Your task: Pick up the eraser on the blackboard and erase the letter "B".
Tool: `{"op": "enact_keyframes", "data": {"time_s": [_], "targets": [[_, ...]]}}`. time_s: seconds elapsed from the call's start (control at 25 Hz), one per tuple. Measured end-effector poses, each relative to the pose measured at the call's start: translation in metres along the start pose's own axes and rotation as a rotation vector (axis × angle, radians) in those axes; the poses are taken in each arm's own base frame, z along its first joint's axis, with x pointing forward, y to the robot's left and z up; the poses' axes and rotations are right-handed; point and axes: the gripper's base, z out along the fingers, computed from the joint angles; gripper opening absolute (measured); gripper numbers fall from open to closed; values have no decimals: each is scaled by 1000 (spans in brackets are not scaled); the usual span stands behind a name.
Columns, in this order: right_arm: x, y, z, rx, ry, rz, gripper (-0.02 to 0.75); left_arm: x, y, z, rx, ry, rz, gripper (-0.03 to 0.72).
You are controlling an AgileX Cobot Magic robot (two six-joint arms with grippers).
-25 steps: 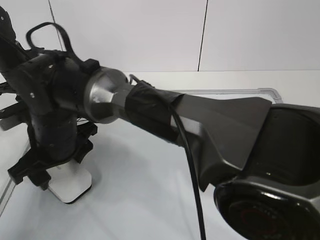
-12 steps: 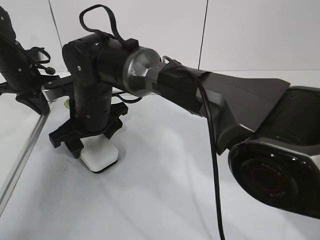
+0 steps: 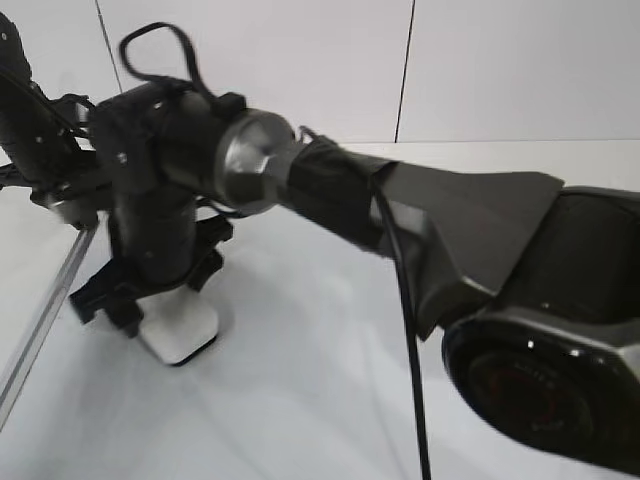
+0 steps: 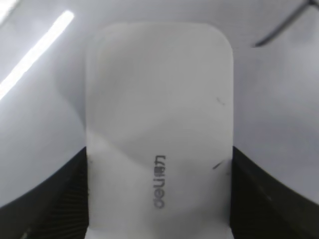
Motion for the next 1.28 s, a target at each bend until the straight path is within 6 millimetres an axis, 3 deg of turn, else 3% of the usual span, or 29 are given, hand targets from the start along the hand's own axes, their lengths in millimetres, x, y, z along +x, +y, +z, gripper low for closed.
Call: {"op": "enact_keyframes", "data": {"time_s": [0.28, 0.44, 0.64, 0.84, 0.92, 1.28], "targets": [[7, 49, 0, -74, 10, -71, 553, 0, 0, 0, 0, 0, 0, 22], [7, 51, 0, -79, 11, -72, 553, 0, 0, 0, 0, 0, 0, 22], [4, 32, 0, -77, 9, -18, 553, 0, 0, 0, 0, 0, 0, 22], [-1, -16, 0, -53, 2, 77, 553, 0, 0, 0, 0, -2, 0, 22], [-2, -25, -1, -44, 1, 94, 553, 0, 0, 0, 0, -2, 0, 22], [-1, -14, -8, -29, 0, 63, 553, 0, 0, 0, 0, -4, 1, 22]]}}
